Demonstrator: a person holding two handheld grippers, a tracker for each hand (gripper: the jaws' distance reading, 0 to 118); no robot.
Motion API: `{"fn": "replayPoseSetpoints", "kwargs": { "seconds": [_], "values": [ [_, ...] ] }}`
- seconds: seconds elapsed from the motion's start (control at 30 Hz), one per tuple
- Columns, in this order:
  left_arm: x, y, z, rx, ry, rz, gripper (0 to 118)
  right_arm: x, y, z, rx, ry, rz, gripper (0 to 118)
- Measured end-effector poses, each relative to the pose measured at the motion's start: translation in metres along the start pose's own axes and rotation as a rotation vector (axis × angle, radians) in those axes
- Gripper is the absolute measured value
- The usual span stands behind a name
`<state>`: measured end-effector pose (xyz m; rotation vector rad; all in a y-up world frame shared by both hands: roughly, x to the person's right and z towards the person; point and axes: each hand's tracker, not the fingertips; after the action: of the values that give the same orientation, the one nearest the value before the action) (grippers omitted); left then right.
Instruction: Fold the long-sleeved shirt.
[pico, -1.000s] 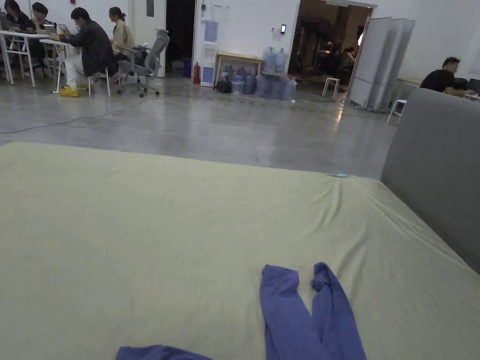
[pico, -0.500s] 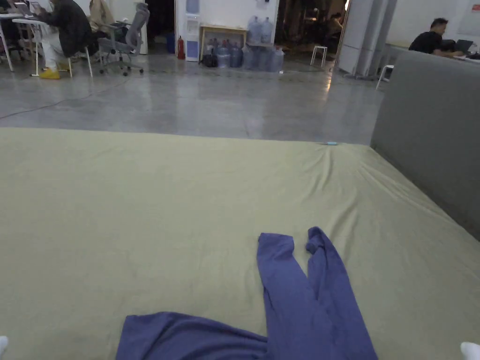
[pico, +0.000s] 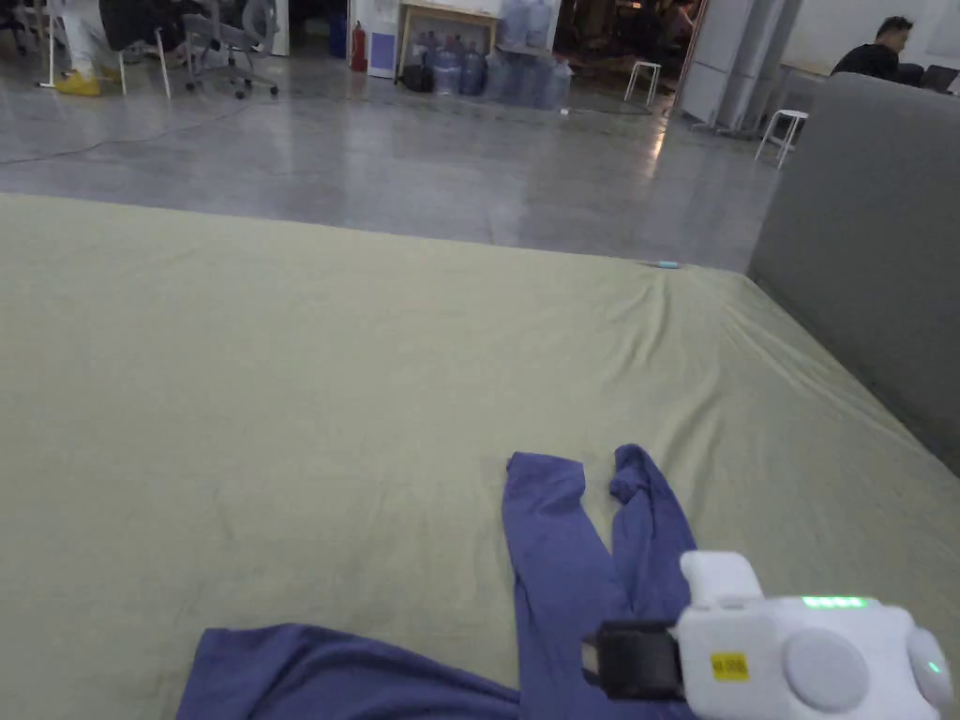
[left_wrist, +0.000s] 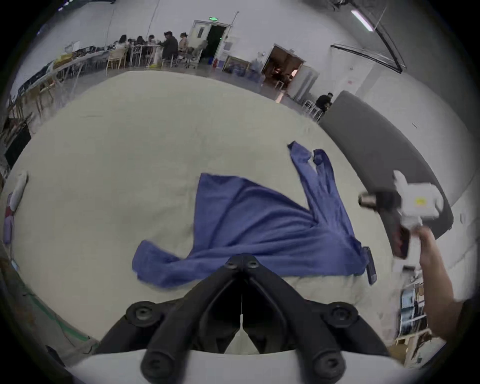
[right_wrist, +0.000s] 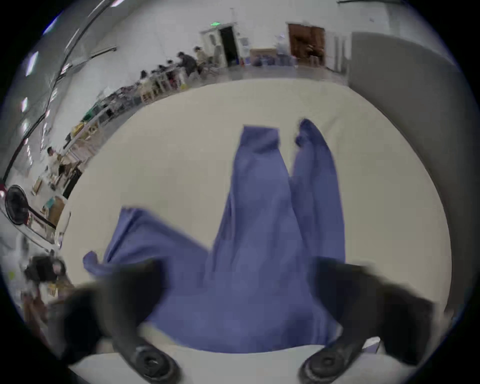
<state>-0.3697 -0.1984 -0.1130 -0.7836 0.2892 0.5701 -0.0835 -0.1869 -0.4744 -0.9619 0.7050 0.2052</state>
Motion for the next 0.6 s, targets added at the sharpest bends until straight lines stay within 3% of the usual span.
{"fn": "replayPoseSetpoints", "kwargs": {
  "seconds": [0.03, 0.17, 0.33, 0.4, 0.43, 0.47, 0.5, 0.53, 0.57, 0.6],
  "values": [
    [0.004, 0.004, -0.003, 0.006, -0.01, 0.007, 0, -0.003, 0.032, -0.022, -0.003, -0.015, 0.043, 118],
    [0.014, 0.012, -0.009, 0.012, -0.019, -0.001, 0, -0.013, 0.106, -0.118, -0.101, -0.123, 0.066, 118],
    [0.008, 0.01, -0.017, -0.028, -0.014, 0.013, 0, 0.002, 0.132, -0.22, -0.282, -0.236, -0.058, 116],
    [0.002, 0.008, -0.02, -0.048, -0.002, 0.016, 0, 0.007, 0.124, -0.237, -0.348, -0.286, -0.074, 100],
    [0.0, 0.006, -0.022, -0.06, 0.004, 0.019, 0, 0.011, 0.12, -0.24, -0.365, -0.237, -0.099, 100],
    [-0.002, 0.005, -0.024, -0.068, 0.008, 0.024, 0, 0.006, 0.122, -0.228, -0.298, -0.259, -0.087, 97],
    [-0.003, 0.003, -0.024, -0.073, 0.01, 0.031, 0, 0.003, 0.127, -0.224, -0.315, -0.254, -0.08, 78],
    [-0.006, 0.004, -0.024, -0.075, 0.009, 0.038, 0, 0.001, 0.128, -0.214, -0.3, -0.228, -0.073, 47],
    [-0.006, 0.003, -0.024, -0.076, 0.004, 0.042, 0, -0.004, 0.13, -0.201, -0.255, -0.169, -0.048, 0],
    [-0.005, 0.002, -0.024, -0.075, -0.003, 0.046, 0, -0.01, 0.131, -0.189, -0.211, -0.158, -0.021, 0]
  ]
}}
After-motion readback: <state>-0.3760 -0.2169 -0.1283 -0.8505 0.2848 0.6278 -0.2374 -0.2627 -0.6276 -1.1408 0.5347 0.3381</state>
